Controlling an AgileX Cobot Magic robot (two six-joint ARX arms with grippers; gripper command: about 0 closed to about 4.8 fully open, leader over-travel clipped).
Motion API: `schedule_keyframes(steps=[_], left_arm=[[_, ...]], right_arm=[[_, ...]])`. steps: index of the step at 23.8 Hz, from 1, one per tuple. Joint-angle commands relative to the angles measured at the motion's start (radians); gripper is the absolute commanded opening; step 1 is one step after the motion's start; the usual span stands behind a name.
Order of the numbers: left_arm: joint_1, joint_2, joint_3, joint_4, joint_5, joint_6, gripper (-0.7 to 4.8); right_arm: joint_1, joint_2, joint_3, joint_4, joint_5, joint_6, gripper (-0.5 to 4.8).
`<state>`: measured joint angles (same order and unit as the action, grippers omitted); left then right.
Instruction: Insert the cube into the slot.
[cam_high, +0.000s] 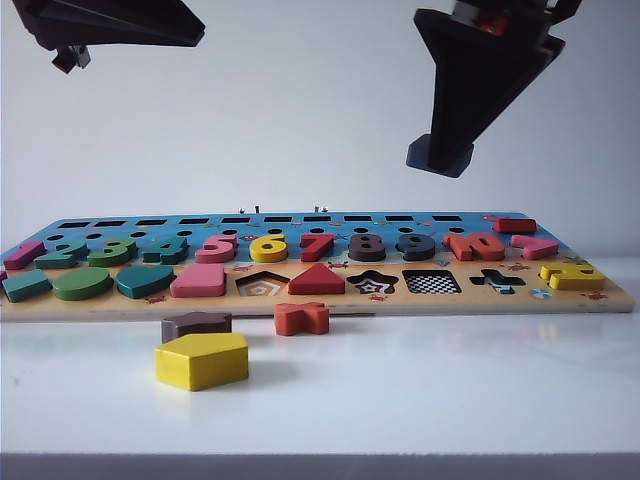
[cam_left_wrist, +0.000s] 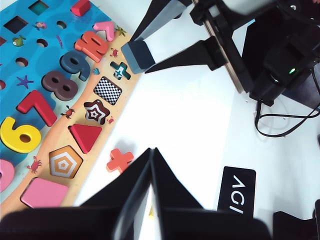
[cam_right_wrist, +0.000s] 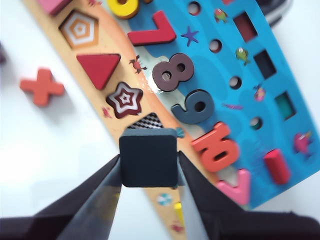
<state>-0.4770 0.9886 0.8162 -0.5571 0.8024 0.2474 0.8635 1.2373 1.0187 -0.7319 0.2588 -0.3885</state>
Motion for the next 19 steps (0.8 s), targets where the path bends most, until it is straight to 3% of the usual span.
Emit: schedule_keyframes(steps=[1, 9, 12, 19], left_arm=[[0.001, 0.0, 0.003, 0.024, -0.014, 0.007, 0.17], [0.001, 0.0, 0.003, 0.056, -0.03, 0.007, 0.17], [0.001, 0.0, 0.003, 0.076, -0.03, 0.007, 0.17], [0.001, 0.001, 0.003, 0.097, -0.03, 0.007, 0.17]], right_arm=[[-0.022, 0.0, 0.003, 0.031, 0.003, -0.259, -0.06], [-0.062, 0.033, 0.003, 0.048, -0.066, -0.374, -0.06], [-0.06, 0.07, 0.003, 0.046, -0.108, -0.372, -0.06], [-0.06, 0.14, 0.003, 0.043, -0.104, -0.365, -0.06]])
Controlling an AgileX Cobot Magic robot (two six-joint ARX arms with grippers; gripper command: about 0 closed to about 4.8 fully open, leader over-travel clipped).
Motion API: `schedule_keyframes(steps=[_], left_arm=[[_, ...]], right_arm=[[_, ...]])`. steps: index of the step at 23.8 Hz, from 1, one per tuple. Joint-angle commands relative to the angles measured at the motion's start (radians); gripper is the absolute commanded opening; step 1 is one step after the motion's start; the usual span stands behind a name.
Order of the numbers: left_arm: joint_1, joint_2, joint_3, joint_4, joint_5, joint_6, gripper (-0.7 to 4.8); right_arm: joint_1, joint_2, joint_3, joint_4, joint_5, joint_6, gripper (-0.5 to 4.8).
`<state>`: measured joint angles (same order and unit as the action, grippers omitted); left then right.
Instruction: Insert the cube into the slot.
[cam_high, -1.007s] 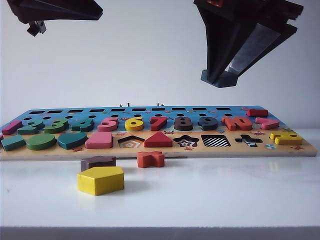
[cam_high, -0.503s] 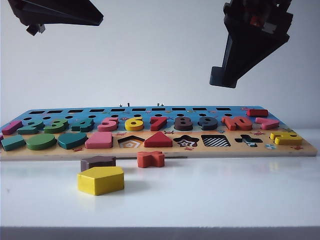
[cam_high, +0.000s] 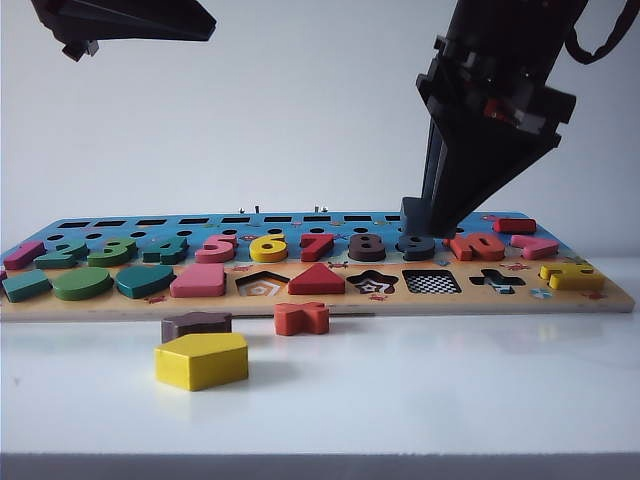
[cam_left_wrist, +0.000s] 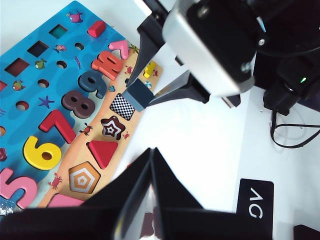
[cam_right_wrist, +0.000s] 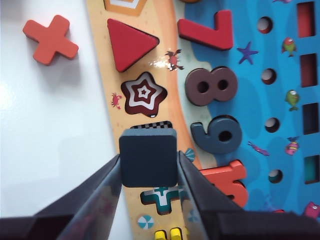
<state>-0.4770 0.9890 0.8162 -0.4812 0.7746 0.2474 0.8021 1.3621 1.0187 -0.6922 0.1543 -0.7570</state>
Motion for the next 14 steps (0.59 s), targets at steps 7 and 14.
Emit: schedule_keyframes(steps=[7, 14], left_arm=[[0.001, 0.018, 0.003, 0.043, -0.003, 0.007, 0.17], [0.001, 0.018, 0.003, 0.043, -0.003, 0.007, 0.17]], right_arm=[[-0.006, 0.054, 0.003, 0.018, 0.006, 0.003, -0.06], [-0.019, 0.055, 0.003, 0.026, 0.014, 0.003, -0.06]])
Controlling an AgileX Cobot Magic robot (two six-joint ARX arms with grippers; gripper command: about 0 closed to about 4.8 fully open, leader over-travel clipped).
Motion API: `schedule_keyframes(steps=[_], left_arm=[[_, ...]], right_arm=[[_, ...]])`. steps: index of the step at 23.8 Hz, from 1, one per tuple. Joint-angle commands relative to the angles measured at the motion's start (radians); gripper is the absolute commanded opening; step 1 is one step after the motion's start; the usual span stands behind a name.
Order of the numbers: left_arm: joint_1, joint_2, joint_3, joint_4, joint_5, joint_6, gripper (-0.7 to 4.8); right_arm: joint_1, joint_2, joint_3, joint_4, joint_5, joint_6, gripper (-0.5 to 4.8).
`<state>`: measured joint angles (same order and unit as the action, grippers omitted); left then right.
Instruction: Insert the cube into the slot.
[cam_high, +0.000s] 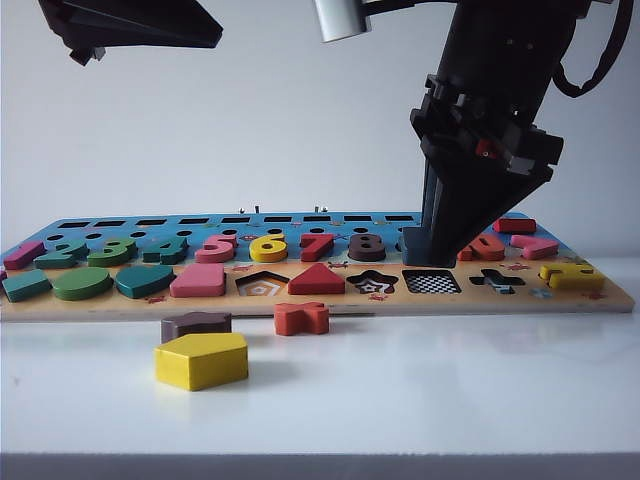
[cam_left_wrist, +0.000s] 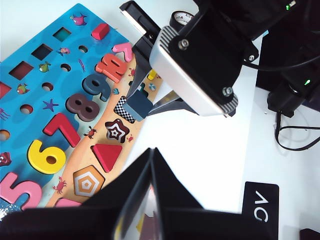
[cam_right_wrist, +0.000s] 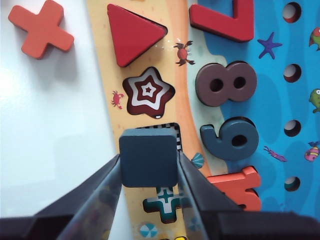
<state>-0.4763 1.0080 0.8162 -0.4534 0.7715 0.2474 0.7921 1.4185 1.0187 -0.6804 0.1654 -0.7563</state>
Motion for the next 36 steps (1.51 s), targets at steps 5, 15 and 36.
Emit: schedule_keyframes(steps=[5, 15, 36], left_arm=[[0.0, -0.002, 0.003, 0.014, -0.009, 0.007, 0.17], [0.0, -0.002, 0.003, 0.014, -0.014, 0.007, 0.17], [0.0, -0.002, 0.003, 0.013, -0.014, 0.007, 0.17]], right_arm=[[-0.022, 0.002, 0.003, 0.014, 0.002, -0.008, -0.06], [-0.024, 0.01, 0.003, 0.006, -0.027, -0.052, -0.06], [-0.026, 0.012, 0.003, 0.031, -0.042, -0.083, -0.05]])
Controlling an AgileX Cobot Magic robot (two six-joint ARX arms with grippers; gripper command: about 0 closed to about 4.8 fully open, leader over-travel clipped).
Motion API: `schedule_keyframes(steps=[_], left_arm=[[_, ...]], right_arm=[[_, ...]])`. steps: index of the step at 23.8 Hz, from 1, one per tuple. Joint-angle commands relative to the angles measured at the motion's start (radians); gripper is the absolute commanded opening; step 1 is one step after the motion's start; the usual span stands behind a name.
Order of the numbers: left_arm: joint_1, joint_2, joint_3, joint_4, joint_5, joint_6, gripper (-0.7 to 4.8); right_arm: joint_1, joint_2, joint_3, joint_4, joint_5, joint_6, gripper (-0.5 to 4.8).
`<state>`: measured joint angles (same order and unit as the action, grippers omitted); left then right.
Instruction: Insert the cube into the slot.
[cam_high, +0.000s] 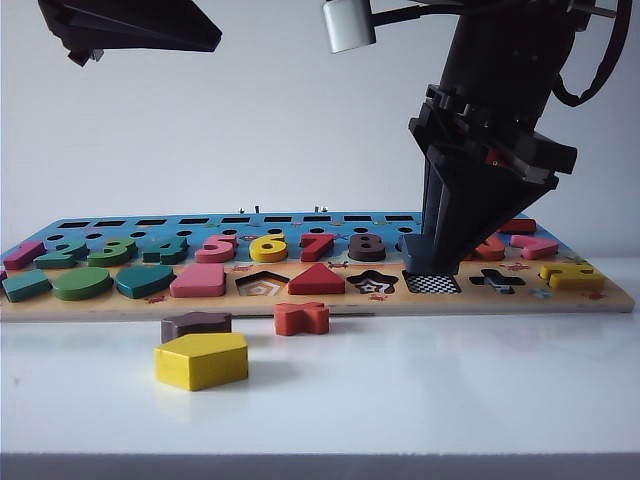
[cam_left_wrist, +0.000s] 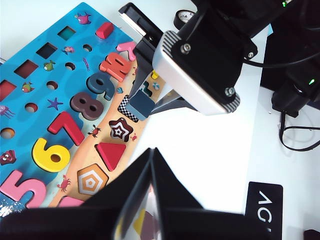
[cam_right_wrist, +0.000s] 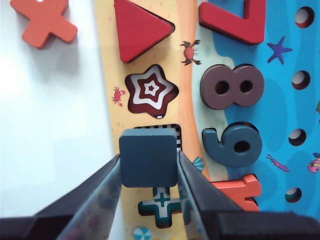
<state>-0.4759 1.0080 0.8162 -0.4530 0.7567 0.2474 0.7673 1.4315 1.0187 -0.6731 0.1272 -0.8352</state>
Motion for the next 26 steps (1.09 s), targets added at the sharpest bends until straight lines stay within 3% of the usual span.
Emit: schedule_keyframes(steps=[1, 11, 15, 26], left_arm=[[0.0, -0.002, 0.003, 0.013, 0.001, 0.007, 0.17], [0.0, -0.002, 0.003, 0.01, 0.001, 0.006, 0.17], [0.0, -0.002, 0.003, 0.01, 0.002, 0.006, 0.17], [0.0, -0.002, 0.003, 0.011, 0.002, 0.006, 0.17]], right_arm=[[-0.001, -0.001, 0.003, 0.026, -0.004, -0.004, -0.05], [-0.002, 0.035, 0.003, 0.037, 0.009, -0.004, -0.06], [-0.002, 0.036, 0.003, 0.035, 0.06, -0.005, -0.06], [-0.013, 0.034, 0.003, -0.005, 0.021, -0.003, -0.06]])
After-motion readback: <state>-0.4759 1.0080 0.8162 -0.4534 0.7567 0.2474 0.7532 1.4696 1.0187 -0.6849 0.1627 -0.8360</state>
